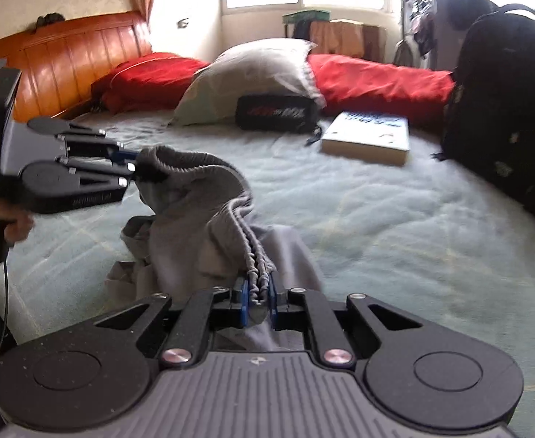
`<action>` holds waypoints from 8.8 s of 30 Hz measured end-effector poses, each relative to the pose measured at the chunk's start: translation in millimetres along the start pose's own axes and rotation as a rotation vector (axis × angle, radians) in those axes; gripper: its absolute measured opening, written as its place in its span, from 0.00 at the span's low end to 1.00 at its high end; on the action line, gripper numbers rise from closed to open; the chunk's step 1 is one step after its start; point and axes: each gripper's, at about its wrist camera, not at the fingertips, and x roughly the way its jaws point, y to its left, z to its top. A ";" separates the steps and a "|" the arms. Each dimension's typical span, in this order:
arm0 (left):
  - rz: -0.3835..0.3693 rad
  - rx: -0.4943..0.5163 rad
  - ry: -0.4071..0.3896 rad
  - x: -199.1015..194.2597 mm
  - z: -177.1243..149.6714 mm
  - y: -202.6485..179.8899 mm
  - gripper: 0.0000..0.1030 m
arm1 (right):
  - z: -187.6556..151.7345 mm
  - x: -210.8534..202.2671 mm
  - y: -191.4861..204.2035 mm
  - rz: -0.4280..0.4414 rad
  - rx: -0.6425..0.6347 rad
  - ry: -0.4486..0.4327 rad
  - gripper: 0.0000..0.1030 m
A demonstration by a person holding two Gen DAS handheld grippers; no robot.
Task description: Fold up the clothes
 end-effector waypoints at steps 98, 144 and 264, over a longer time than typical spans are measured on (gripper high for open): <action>-0.460 0.193 0.337 155.0 80.4 -175.9 0.45 | -66.2 18.1 -219.3 -0.044 0.370 0.129 0.28; -0.361 -0.063 0.264 6.5 -3.3 -92.8 0.71 | -96.8 -66.1 -166.1 -0.020 0.521 -0.002 0.82; 0.629 -0.148 0.656 144.9 -57.0 189.7 0.91 | -83.4 -33.1 -67.9 -0.031 0.499 0.031 1.00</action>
